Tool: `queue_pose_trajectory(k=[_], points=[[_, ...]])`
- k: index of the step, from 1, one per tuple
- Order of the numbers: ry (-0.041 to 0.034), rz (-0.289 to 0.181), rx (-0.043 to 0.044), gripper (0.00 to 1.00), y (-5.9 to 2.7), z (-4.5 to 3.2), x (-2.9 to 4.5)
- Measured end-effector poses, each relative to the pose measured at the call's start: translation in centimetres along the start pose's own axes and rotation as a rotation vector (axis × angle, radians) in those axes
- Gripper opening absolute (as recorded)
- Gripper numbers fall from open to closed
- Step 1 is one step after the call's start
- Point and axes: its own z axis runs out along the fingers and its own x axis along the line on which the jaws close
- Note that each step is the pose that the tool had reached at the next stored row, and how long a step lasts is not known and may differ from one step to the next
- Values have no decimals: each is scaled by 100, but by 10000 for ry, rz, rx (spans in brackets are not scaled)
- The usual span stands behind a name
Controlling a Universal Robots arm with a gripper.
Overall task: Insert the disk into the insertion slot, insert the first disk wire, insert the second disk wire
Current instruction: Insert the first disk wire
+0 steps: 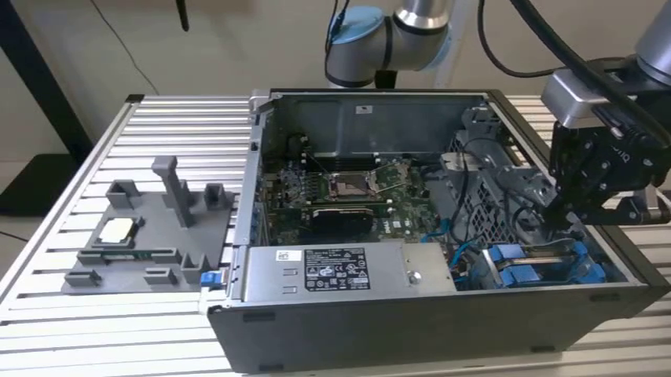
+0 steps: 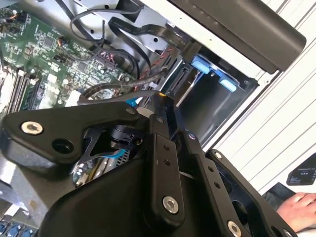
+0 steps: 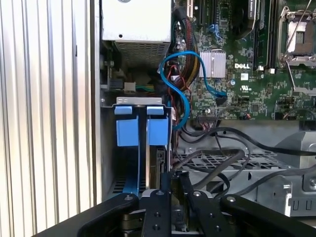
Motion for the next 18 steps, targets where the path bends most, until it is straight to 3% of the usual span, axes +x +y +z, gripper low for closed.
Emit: queue_pose_trajectory(k=[11,18], points=[[0,-14,-26,19,-105,84,62],[-1,-24,-36,19,-112,172,71]])
